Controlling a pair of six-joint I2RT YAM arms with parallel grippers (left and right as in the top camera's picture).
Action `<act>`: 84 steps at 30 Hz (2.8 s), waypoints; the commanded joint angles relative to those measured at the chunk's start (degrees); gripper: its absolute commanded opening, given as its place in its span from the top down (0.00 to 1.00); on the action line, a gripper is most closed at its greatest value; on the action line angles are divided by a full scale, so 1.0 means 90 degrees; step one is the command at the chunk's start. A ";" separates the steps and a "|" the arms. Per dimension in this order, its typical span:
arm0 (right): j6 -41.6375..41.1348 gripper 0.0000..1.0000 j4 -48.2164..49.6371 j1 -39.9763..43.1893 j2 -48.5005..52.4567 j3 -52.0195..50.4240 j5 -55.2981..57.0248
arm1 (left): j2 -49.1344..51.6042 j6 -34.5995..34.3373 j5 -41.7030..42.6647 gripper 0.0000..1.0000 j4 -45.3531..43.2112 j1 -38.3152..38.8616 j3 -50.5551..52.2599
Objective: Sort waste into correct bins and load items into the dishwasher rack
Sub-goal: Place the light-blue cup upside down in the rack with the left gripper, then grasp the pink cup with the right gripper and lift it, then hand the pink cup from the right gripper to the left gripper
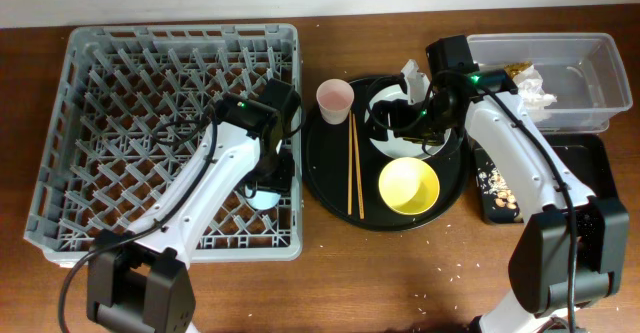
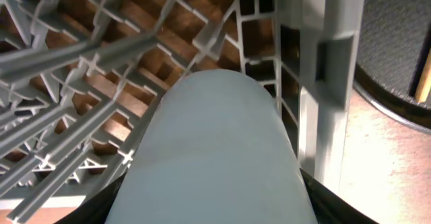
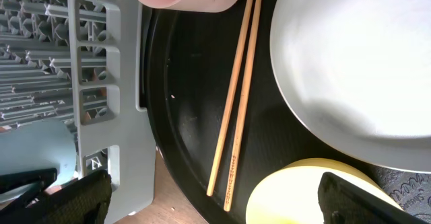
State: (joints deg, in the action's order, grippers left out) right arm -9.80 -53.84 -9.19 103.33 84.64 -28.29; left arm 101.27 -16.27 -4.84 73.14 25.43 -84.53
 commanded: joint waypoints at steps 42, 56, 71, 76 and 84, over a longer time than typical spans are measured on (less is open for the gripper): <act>-0.2181 0.69 0.3640 -0.0974 0.1362 0.0000 0.2380 | 0.0418 -0.0117 -0.0323 0.14 -0.0121 -0.0928 -0.2273; -0.2186 0.90 0.3633 -0.0976 0.1673 0.0000 0.2329 | 0.0420 -0.0117 -0.0323 0.13 -0.0124 -0.0928 -0.2273; -0.1100 0.96 0.2399 0.1069 0.1044 0.0061 -0.3645 | 0.0418 -0.0058 0.1804 0.07 -0.0296 -0.1005 -0.2273; 0.0299 0.96 0.1557 0.1304 0.1047 0.0041 -0.5187 | 0.0420 -0.0036 0.3470 0.01 -0.0935 -0.1200 -0.2120; 0.0430 0.96 0.1673 0.0930 0.1047 0.0032 -0.5642 | 0.0420 -0.0046 0.6455 0.01 -0.2613 -0.1576 -0.1039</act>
State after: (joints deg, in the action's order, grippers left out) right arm -8.08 -39.99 0.25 114.26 84.53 -73.45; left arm 104.75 -16.88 37.08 53.49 13.02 -98.13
